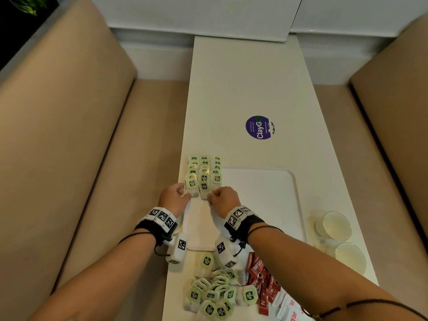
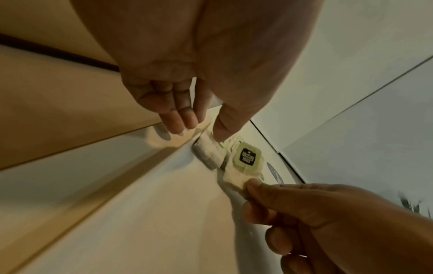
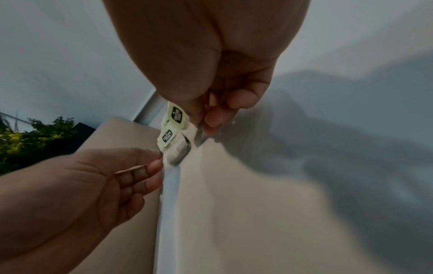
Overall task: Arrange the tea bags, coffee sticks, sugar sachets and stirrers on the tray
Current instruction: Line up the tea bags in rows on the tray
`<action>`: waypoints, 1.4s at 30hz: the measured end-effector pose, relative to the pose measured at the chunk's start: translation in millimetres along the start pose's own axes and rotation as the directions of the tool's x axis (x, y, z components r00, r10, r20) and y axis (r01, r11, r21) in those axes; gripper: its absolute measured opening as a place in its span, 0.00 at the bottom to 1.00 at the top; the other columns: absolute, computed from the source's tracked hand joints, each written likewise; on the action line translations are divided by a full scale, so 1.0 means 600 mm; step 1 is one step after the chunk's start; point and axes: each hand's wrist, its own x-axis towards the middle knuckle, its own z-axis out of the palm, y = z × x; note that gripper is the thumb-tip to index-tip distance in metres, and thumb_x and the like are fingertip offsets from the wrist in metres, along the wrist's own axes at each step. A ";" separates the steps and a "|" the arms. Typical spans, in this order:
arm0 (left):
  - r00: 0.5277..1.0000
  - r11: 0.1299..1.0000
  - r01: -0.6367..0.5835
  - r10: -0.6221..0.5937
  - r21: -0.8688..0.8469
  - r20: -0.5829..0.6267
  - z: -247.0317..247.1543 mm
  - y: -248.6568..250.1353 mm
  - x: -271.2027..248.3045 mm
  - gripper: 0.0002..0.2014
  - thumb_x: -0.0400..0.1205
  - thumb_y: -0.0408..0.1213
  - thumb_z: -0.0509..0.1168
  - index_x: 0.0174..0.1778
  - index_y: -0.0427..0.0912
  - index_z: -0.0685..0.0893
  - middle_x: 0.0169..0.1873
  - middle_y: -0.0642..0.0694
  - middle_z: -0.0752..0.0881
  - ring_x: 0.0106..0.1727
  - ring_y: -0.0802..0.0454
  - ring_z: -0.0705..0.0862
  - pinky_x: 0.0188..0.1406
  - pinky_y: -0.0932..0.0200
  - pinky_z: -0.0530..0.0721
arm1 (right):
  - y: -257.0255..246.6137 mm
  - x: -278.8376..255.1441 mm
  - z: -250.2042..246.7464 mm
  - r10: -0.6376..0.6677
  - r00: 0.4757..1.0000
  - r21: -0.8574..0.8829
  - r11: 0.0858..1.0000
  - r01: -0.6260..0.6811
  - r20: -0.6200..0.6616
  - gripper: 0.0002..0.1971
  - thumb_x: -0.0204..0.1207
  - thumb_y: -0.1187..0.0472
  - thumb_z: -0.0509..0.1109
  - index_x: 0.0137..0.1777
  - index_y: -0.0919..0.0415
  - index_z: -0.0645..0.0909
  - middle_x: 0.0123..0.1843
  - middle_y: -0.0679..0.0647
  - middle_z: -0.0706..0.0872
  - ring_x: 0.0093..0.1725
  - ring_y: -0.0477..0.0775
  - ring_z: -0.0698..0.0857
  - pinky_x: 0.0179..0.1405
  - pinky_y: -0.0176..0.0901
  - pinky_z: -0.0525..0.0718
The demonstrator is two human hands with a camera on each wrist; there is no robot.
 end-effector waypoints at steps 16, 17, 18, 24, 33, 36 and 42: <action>0.993 0.994 -0.099 0.096 0.043 0.069 0.010 -0.004 0.010 0.09 0.81 0.31 0.67 0.51 0.49 0.88 0.31 0.49 0.74 0.33 0.50 0.72 0.35 0.61 0.72 | -0.006 0.009 0.008 0.047 0.997 -0.041 0.998 -0.049 -0.063 0.14 0.80 0.47 0.70 0.41 0.56 0.86 0.42 0.53 0.91 0.42 0.56 0.89 0.42 0.44 0.86; 0.992 0.994 -0.103 0.100 0.036 0.075 0.010 -0.005 0.010 0.09 0.81 0.30 0.67 0.52 0.48 0.88 0.31 0.48 0.74 0.34 0.50 0.72 0.35 0.61 0.72 | -0.005 0.009 0.008 0.046 0.997 -0.048 0.998 -0.049 -0.063 0.14 0.80 0.47 0.70 0.40 0.56 0.87 0.41 0.53 0.91 0.42 0.56 0.89 0.42 0.44 0.86; 0.991 0.994 -0.109 0.106 0.033 0.084 0.010 -0.006 0.010 0.09 0.81 0.30 0.67 0.52 0.46 0.88 0.32 0.47 0.74 0.35 0.50 0.72 0.36 0.61 0.73 | -0.005 0.009 0.008 0.045 0.997 -0.053 0.997 -0.049 -0.065 0.15 0.80 0.47 0.71 0.39 0.57 0.87 0.40 0.53 0.92 0.41 0.56 0.89 0.41 0.45 0.87; 0.987 0.993 -0.107 0.100 0.052 0.128 0.004 -0.007 0.007 0.12 0.80 0.31 0.66 0.54 0.50 0.88 0.40 0.38 0.86 0.40 0.41 0.80 0.43 0.54 0.82 | -0.012 0.006 0.009 0.027 0.998 -0.060 0.998 -0.030 -0.051 0.17 0.80 0.46 0.71 0.38 0.58 0.89 0.37 0.52 0.91 0.38 0.54 0.90 0.41 0.46 0.89; 0.994 0.998 0.023 -0.029 0.053 0.109 -0.014 -0.021 -0.010 0.23 0.82 0.35 0.71 0.74 0.40 0.78 0.59 0.44 0.83 0.61 0.46 0.82 0.65 0.55 0.77 | 0.005 -0.018 -0.028 -0.064 0.998 -0.035 0.997 0.065 0.026 0.16 0.81 0.46 0.72 0.38 0.57 0.87 0.37 0.53 0.91 0.38 0.54 0.90 0.49 0.51 0.91; 0.989 0.999 -0.014 0.008 0.042 0.147 -0.021 -0.024 -0.035 0.19 0.82 0.36 0.72 0.69 0.42 0.82 0.54 0.46 0.86 0.57 0.48 0.85 0.62 0.53 0.83 | 0.012 -0.046 -0.055 -0.132 0.982 -0.068 0.988 0.142 0.132 0.16 0.81 0.47 0.72 0.42 0.59 0.89 0.38 0.55 0.92 0.38 0.53 0.90 0.49 0.50 0.90; 0.884 0.967 -0.217 0.137 0.132 0.447 -0.017 -0.022 -0.113 0.05 0.81 0.40 0.74 0.51 0.48 0.88 0.41 0.53 0.87 0.38 0.60 0.82 0.39 0.70 0.79 | 0.045 -0.119 -0.081 -0.216 0.911 -0.207 0.931 0.301 0.351 0.16 0.81 0.44 0.72 0.51 0.57 0.91 0.44 0.50 0.92 0.40 0.47 0.89 0.46 0.44 0.86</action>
